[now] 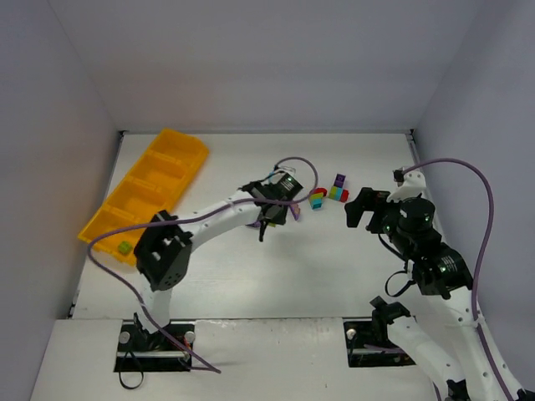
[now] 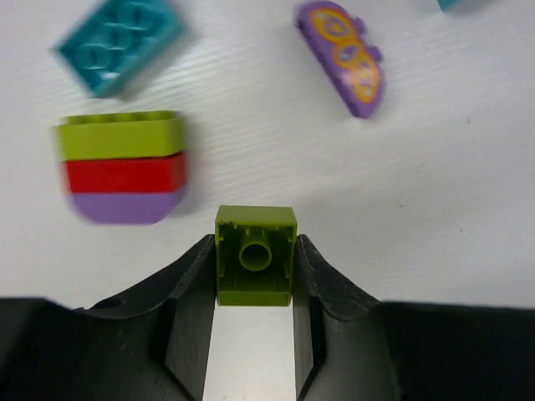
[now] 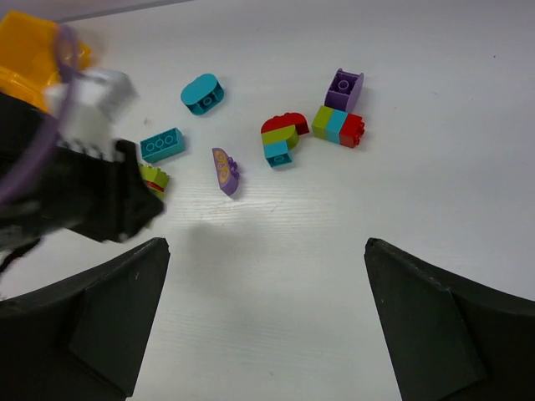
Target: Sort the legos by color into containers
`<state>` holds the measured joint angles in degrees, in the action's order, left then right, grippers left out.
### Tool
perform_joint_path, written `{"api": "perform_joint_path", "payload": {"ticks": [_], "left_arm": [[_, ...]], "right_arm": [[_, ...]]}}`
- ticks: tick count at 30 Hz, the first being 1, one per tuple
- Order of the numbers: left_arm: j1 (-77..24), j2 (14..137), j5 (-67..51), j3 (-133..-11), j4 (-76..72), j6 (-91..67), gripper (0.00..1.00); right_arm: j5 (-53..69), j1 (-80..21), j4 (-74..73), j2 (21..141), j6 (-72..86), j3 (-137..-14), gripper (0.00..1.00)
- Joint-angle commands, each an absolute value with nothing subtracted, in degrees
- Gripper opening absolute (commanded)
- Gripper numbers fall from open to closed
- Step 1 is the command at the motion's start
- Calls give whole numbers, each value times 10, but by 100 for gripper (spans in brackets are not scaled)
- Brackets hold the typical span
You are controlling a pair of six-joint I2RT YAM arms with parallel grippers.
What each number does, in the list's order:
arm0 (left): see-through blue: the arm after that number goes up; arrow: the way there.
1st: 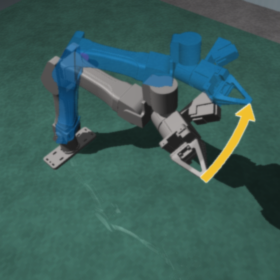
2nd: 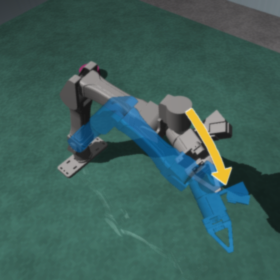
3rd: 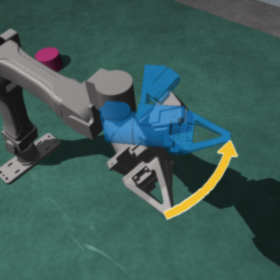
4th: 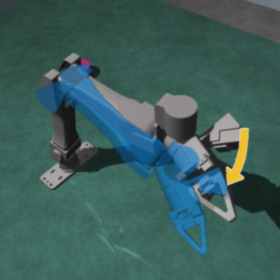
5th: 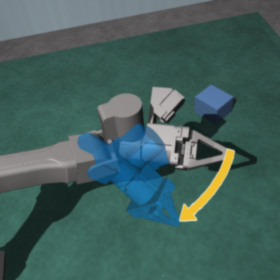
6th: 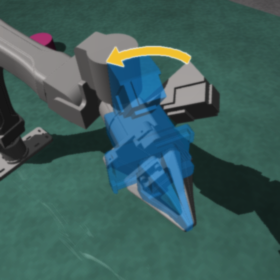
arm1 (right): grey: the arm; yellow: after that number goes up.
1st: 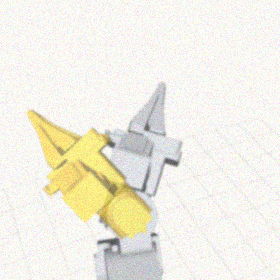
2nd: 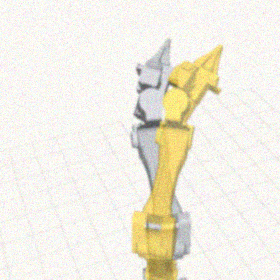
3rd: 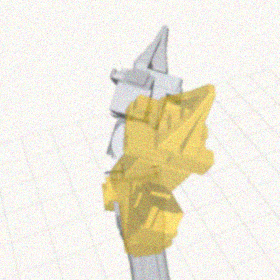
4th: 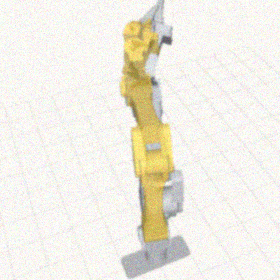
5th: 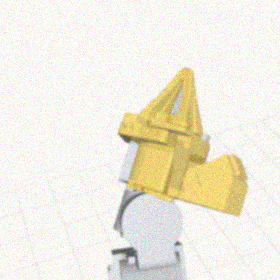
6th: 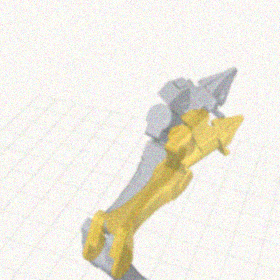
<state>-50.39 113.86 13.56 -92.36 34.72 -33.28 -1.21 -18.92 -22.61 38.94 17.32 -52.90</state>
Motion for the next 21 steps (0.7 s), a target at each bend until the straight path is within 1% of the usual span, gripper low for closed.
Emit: {"api": "perform_joint_path", "payload": {"ticks": [1, 4, 6, 7, 8, 11, 12, 15, 16, 20, 21], "left_arm": [[-440, 1007, 215, -905, 398, -376, 4], [-384, 924, 239, -847, 425, -384, 4], [-270, 820, 245, -768, 440, -395, 4], [-270, 820, 244, -768, 443, -396, 4], [-215, 801, 242, -756, 447, -398, 4], [-128, 748, 224, -730, 466, -389, 4], [-73, 745, 220, -729, 468, -385, 4], [3, 741, 216, -730, 475, -380, 4], [66, 750, 205, -725, 470, -391, 4], [104, 776, 201, -712, 461, -403, 4], [120, 784, 186, -710, 456, -404, 2]], "right_arm": [[-5, -193, -202, 414, 165, -544, 100], [-6, -193, -200, 427, 154, -550, 100], [-5, -193, -197, 444, 142, -554, 100], [-6, -193, -197, 444, 142, -554, 100], [-5, -193, -196, 446, 140, -552, 100], [13, -193, -191, 454, 135, -543, 100], [16, -193, -187, 455, 135, -539, 100], [29, -192, -178, 459, 134, -531, 100], [39, -193, -176, 467, 128, -529, 100], [40, -193, -176, 468, 126, -531, 100], [40, -193, -175, 466, 127, -531, 100]]}}
